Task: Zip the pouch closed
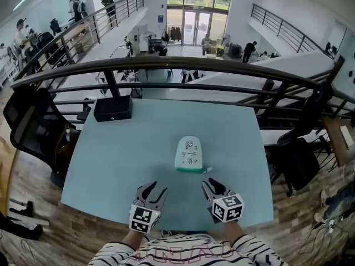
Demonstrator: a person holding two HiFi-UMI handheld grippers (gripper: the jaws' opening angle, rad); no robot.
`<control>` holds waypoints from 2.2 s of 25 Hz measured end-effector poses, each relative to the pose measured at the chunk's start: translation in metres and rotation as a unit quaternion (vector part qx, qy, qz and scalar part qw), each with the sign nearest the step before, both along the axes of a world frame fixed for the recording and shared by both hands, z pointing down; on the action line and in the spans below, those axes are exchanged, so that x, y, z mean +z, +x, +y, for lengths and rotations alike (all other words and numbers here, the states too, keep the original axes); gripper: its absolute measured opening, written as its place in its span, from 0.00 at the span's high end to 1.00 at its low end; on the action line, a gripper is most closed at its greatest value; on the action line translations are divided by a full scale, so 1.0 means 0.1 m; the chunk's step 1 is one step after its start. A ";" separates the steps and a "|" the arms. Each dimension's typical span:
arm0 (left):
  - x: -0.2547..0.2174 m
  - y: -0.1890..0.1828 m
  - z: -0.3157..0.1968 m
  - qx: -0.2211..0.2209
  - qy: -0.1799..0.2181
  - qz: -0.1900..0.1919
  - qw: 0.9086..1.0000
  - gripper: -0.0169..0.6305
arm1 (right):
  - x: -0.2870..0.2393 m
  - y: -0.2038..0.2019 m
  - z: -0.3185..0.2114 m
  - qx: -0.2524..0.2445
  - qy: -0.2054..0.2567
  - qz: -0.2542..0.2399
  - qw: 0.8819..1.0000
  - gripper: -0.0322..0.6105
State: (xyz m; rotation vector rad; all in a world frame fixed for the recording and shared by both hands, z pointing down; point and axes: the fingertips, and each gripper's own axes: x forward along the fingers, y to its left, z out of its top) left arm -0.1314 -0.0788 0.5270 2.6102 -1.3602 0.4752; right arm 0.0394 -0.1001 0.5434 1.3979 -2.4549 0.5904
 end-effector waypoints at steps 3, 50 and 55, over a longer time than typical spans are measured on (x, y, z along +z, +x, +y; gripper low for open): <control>0.03 0.15 -0.15 0.002 -0.006 0.000 1.000 0.72 | 0.04 0.13 -0.16 -0.005 -0.008 0.003 1.000 0.75; 1.27 0.83 -0.78 0.000 -0.132 -0.040 0.990 0.72 | 1.42 0.40 -0.98 -0.323 -0.013 0.199 0.925 0.88; 1.31 0.83 -0.77 0.010 -0.142 -0.031 0.989 0.71 | 1.32 0.27 -0.91 -0.283 -0.033 0.152 0.946 0.89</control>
